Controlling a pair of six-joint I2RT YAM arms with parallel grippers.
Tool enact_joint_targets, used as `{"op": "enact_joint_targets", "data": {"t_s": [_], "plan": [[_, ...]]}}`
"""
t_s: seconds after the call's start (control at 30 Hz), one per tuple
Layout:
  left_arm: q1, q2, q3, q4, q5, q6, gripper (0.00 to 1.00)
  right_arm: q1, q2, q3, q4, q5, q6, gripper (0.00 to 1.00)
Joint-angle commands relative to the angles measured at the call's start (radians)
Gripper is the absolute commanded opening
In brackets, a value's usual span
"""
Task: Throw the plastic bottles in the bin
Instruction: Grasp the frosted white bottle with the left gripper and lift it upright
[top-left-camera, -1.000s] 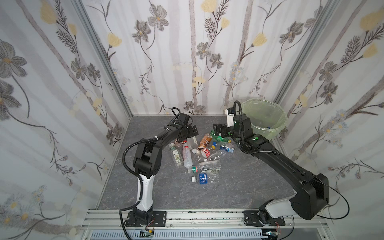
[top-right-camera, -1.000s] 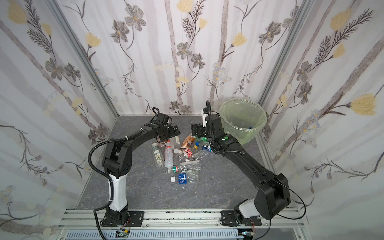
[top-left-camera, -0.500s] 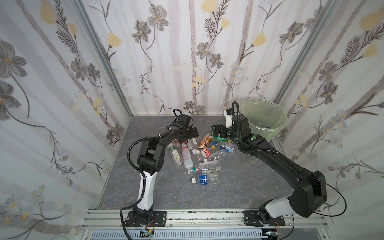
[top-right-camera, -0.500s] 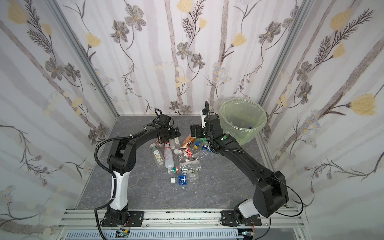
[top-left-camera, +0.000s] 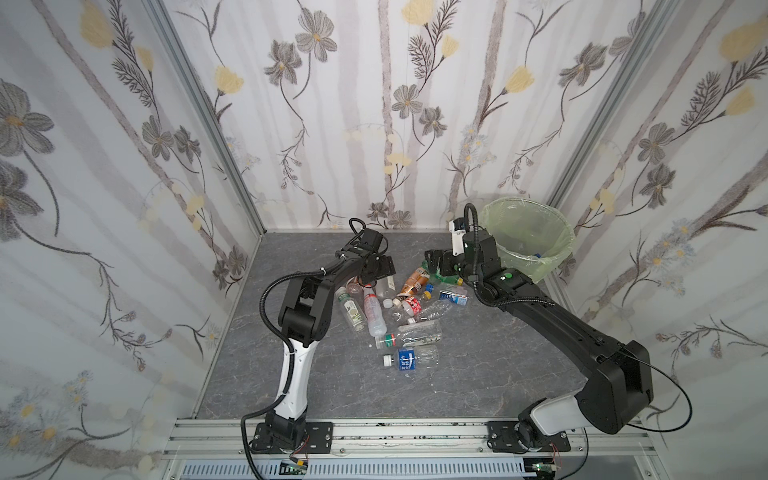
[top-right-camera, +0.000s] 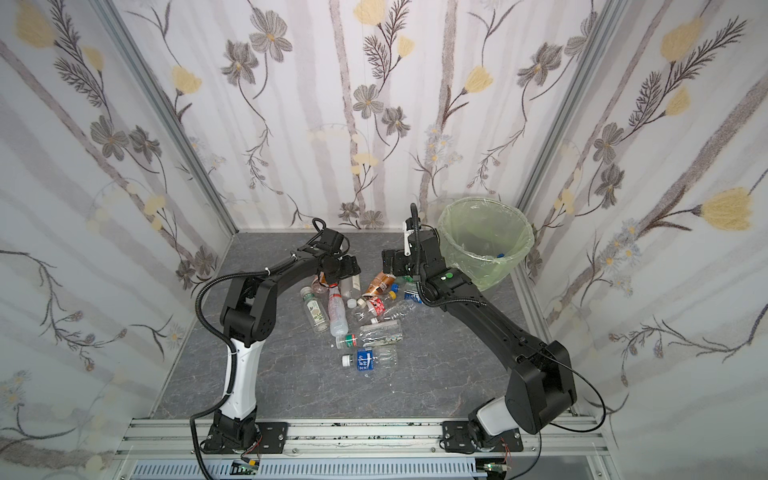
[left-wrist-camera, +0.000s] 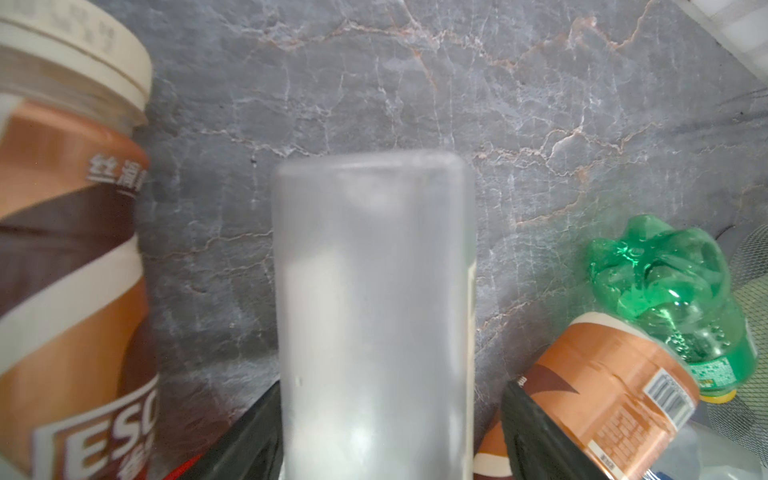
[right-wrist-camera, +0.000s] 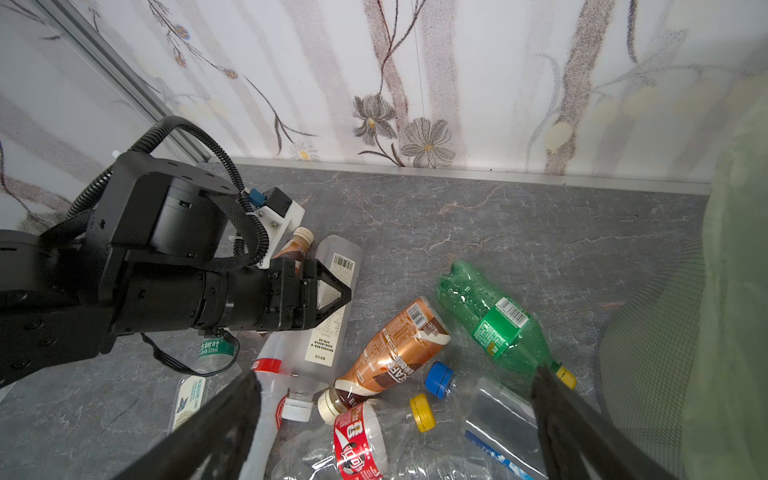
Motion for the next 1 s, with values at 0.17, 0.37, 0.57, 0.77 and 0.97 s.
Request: {"op": "enact_joint_targets", "data": {"t_s": [0.17,0.37,0.57,0.77,0.97], "plan": [[-0.014,0.014,0.031,-0.006,-0.04,0.013,0.67,-0.004,0.004,-0.006,0.03,0.021,0.007,1.0],[-0.014,0.005,0.061,-0.006,-0.028,0.023,0.5,-0.008,0.009,-0.007,0.028,0.002,0.026,1.0],[-0.011,-0.032,0.093,-0.006,-0.007,0.026,0.47,-0.008,0.019,-0.01,0.024,-0.033,0.045,1.0],[0.004,-0.101,0.123,-0.006,0.047,0.008,0.47,-0.007,0.032,-0.018,0.036,-0.082,0.072,1.0],[0.012,-0.144,0.154,-0.003,0.157,-0.053,0.47,-0.008,0.051,-0.02,0.056,-0.14,0.114,1.0]]}}
